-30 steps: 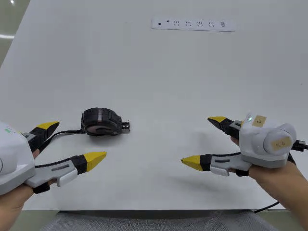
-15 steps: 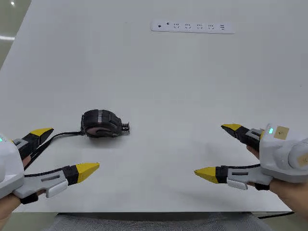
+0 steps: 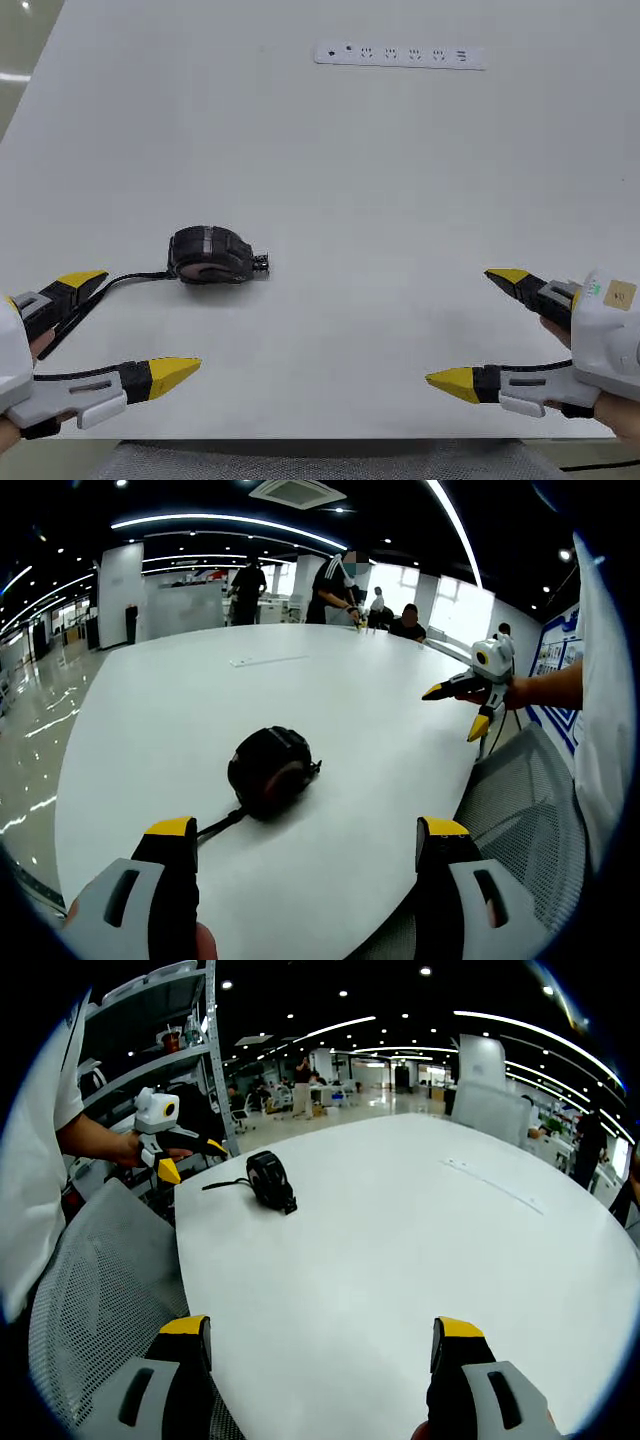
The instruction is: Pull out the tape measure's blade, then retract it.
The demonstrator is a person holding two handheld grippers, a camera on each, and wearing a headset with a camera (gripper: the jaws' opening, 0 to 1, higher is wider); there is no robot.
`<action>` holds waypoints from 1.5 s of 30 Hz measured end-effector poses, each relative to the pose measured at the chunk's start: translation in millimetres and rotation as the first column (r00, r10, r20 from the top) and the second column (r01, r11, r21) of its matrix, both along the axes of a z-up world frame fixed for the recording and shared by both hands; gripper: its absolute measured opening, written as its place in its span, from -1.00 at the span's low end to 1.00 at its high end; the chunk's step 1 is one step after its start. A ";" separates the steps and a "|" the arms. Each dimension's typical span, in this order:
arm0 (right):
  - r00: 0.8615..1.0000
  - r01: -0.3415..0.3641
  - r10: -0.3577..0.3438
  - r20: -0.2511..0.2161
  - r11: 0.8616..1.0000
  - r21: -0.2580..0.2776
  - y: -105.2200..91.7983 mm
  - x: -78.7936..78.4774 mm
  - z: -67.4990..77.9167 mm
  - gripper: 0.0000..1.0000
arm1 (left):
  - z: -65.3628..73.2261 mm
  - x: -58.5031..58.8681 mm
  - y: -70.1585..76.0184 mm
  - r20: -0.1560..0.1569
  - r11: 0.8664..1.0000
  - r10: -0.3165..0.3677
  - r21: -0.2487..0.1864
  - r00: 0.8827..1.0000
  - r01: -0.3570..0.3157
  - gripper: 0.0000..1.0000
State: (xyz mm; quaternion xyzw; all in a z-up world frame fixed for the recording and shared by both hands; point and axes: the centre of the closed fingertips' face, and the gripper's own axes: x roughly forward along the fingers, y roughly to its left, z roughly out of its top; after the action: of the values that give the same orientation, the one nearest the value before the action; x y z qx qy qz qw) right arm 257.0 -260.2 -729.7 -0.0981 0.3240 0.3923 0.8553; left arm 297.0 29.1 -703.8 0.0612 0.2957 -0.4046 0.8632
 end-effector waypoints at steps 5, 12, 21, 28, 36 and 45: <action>1.000 -0.007 0.007 -0.009 1.000 -0.003 -2.7 -5.7 1.1 0.87 | -0.8 -4.4 0.8 -0.008 1.000 -0.013 -0.002 1.000 0.013 0.77; 1.000 -0.016 0.016 -0.025 1.000 0.004 -2.4 -11.7 -1.7 0.98 | 0.8 -7.2 1.3 -0.013 1.000 -0.029 -0.008 1.000 0.029 0.78; 0.999 -0.022 0.022 -0.028 1.000 -0.001 -1.5 -12.4 -3.9 0.98 | -0.3 -8.6 1.4 -0.013 0.999 -0.042 -0.002 0.999 0.042 0.76; 0.999 -0.016 0.017 -0.029 1.000 0.007 1.0 -12.7 -1.7 0.98 | -2.1 -8.6 1.8 -0.006 0.999 -0.044 0.005 0.999 0.044 0.77; 0.999 -0.003 0.004 -0.034 1.000 0.019 -1.4 -11.9 -1.7 0.98 | 0.7 -7.4 1.2 0.015 0.999 -0.041 0.004 0.999 0.040 0.81; 0.999 -0.005 0.005 -0.038 1.000 0.016 -0.8 -14.5 -3.9 0.98 | 0.6 -7.2 1.0 0.023 0.999 -0.036 0.012 0.999 0.036 0.80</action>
State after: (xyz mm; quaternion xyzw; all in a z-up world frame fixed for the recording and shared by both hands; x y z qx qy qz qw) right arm 242.5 -261.0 -733.6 -0.0847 0.3367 0.3988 0.8487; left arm 289.9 30.2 -703.1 0.0761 0.2870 -0.4176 0.8587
